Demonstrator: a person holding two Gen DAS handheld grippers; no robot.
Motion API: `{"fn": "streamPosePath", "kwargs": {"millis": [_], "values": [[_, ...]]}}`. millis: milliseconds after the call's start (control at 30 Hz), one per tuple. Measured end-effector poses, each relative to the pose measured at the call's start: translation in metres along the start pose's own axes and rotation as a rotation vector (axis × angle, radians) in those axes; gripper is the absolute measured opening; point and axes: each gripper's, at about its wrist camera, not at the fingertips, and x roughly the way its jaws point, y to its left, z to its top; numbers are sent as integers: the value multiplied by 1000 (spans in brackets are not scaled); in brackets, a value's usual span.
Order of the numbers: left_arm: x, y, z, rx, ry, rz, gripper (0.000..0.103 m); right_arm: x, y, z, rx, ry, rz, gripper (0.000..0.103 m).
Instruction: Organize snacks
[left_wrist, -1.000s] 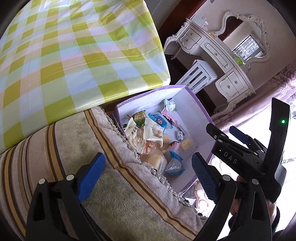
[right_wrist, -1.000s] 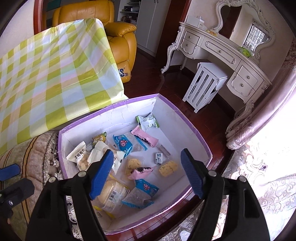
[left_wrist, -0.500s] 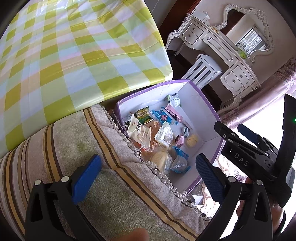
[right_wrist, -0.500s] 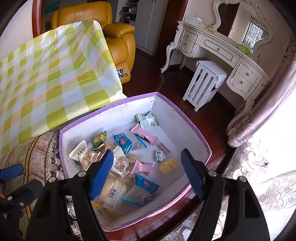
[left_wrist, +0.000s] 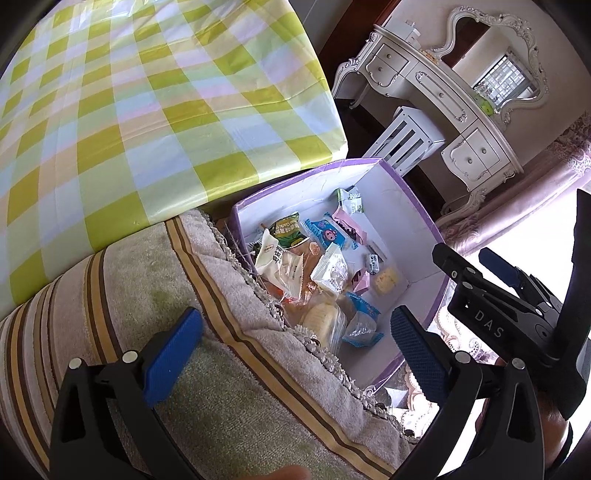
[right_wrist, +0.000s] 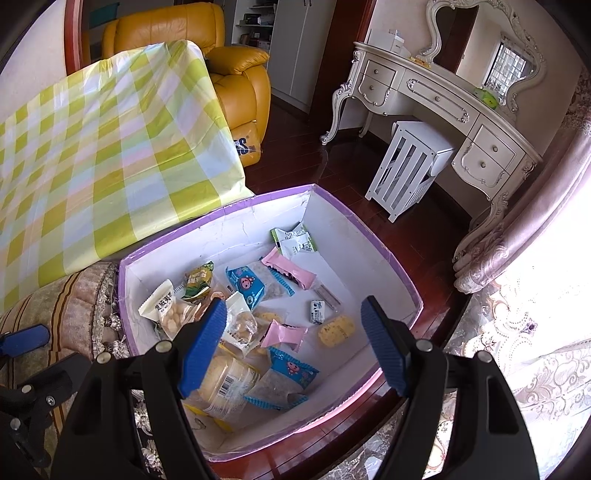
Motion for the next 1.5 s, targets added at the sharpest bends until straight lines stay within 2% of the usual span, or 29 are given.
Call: {"fn": "streamPosePath", "kwargs": {"millis": [1300,1500], "values": [[1,1,0,-1,1,-2,99,1,-3,1,-1,2,2,76],[3,-2,1,16,-7,16,99,2,-5,1,3,5,1,76]]}}
